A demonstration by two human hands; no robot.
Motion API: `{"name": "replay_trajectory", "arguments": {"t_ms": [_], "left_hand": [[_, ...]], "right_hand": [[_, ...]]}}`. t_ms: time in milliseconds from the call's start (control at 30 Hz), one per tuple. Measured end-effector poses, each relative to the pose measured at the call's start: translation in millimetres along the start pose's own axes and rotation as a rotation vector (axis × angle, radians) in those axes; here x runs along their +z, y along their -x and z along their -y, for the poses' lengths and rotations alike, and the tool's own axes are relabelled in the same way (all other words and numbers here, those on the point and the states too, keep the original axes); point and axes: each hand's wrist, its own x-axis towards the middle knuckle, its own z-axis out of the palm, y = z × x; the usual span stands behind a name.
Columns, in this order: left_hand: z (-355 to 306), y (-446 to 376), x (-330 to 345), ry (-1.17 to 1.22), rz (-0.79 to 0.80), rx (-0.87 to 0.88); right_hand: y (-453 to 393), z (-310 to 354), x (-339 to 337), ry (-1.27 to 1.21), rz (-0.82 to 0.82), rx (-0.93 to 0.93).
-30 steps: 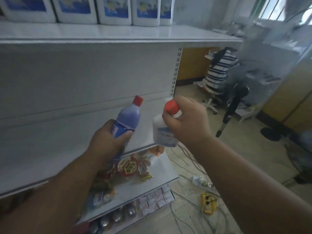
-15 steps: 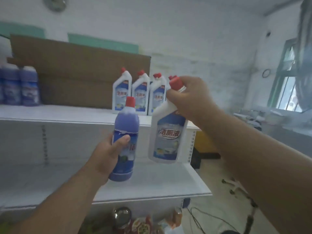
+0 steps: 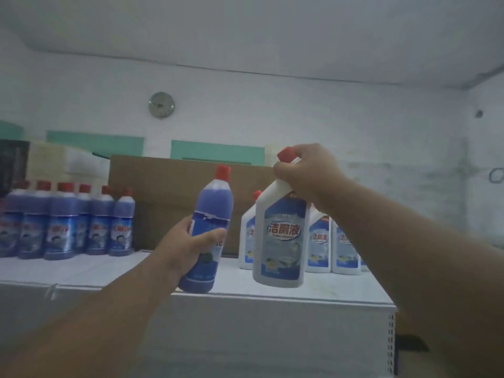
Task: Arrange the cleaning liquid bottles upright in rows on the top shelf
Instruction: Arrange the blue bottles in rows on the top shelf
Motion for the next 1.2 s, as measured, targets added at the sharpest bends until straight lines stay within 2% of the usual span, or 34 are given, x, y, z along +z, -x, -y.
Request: {"name": "replay_trajectory", "arguments": {"t_ms": [167, 300, 400, 633, 733, 833, 900, 967, 1033, 1133, 1200], "left_hand": [[43.1, -77.4, -25.9, -0.018, -0.055, -0.028], [70.0, -123.2, -38.2, -0.031, -0.03, -0.052], [86.0, -138.7, -40.9, -0.081, -0.011, -0.062], [107.4, -150.2, -49.2, -0.141, -0.077, -0.095], [108.7, -151.2, -51.8, -0.238, -0.09, -0.052], [112.0, -145.8, -50.1, -0.386, -0.134, -0.057], [113.9, -139.3, -52.0, -0.613, -0.285, 0.037], [110.6, -127.4, -51.6, -0.753, -0.393, 0.274], [102.9, -113.9, -45.0, -0.751, -0.274, 0.409], [93.0, -103.2, -24.6, -0.658, 0.027, 0.301], [85.9, -106.0, -9.6, -0.57, 0.112, 0.222]], "right_hand": [[-45.6, -36.0, 59.5, -0.029, 0.033, 0.073], [-70.8, -59.5, 94.7, 0.009, 0.017, 0.099], [-73.6, -67.7, 115.4, 0.104, 0.006, 0.101], [-70.7, -79.8, 146.9, 0.121, 0.054, 0.146], [-64.2, -85.9, 151.1, 0.023, 0.006, 0.152], [-41.9, -100.3, 163.6, -0.271, -0.043, 0.269], [-26.7, -113.6, 175.6, -0.363, -0.042, 0.366], [-19.0, -122.0, 182.6, -0.387, -0.063, 0.407], [-22.3, -122.8, 180.9, -0.385, -0.079, 0.401], [-32.5, -118.7, 168.4, -0.401, -0.045, 0.353], [-38.2, -117.8, 153.9, -0.484, -0.019, 0.315]]}}
